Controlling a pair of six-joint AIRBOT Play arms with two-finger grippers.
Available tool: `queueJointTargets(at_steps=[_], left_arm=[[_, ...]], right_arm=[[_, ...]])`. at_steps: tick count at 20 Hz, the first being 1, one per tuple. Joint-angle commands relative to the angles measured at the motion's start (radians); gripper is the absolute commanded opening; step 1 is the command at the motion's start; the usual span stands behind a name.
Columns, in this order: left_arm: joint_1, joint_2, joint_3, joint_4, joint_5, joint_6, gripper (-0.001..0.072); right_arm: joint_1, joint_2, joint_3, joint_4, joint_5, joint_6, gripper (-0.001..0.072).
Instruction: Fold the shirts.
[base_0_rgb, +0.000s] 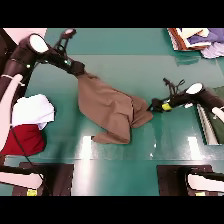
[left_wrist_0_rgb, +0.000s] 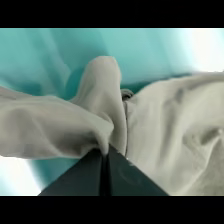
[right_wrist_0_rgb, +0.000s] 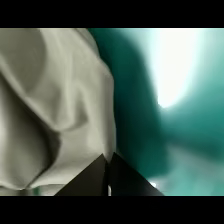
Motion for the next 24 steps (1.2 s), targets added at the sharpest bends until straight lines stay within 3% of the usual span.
queueJointTargets(at_steps=[1,8,13,20,24], left_arm=[[0.001,0.124,0.039,0.131,0.052,-0.022,0.0023],[0.001,0.471,0.242,0.133,0.092,-0.020,0.0023],[0.001,0.644,0.306,-0.013,0.110,-0.018,0.0023],[0.001,0.705,0.445,-0.142,0.073,-0.017,0.0023],[0.001,0.679,0.297,-0.138,0.015,-0.017,0.0023]], right_arm=[[-0.035,0.078,0.158,-0.022,0.040,0.001,0.0017],[-0.173,0.363,0.618,-0.021,0.048,0.015,0.0017],[-0.226,0.484,0.829,-0.022,0.132,0.015,0.0017],[-0.348,0.500,1.089,-0.176,0.375,0.077,0.0017],[-0.373,0.446,0.984,-0.175,0.432,0.132,0.0017]])
